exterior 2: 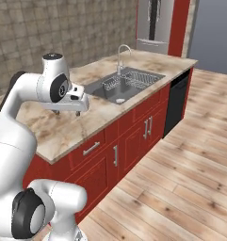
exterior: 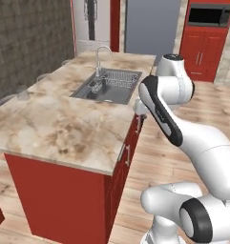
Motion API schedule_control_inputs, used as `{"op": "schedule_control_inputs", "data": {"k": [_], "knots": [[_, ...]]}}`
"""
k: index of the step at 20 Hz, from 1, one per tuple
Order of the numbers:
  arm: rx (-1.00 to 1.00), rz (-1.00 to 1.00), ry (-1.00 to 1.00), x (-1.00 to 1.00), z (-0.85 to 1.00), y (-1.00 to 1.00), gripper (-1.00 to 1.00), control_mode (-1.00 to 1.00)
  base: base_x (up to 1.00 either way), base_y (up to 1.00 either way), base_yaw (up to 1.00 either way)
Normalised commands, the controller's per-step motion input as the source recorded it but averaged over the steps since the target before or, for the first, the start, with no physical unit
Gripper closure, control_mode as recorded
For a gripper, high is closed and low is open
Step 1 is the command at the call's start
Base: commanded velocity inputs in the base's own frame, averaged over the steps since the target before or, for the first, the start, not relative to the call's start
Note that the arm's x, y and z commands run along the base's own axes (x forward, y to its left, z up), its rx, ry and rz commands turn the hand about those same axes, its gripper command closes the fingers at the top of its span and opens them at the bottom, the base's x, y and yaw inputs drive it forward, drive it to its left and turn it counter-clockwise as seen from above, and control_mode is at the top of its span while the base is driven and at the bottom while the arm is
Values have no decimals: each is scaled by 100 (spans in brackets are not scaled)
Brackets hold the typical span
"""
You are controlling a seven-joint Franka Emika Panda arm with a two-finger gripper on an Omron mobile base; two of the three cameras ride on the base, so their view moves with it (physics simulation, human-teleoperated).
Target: Take a straw from the drawer in front and place it inside the glass cup on the dining counter.
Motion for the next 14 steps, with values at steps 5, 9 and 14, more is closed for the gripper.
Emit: {"op": "schedule_control_inputs", "data": {"k": [5, 9, 14], "knots": [[0, 0, 0, 0, 0, 0, -100, 100, 6, 35, -19], [0, 0, 0, 0, 0, 0, -100, 100, 18, 36, -24], [0, 0, 0, 0, 0, 0, -100, 100, 12, 46, -29]]}}
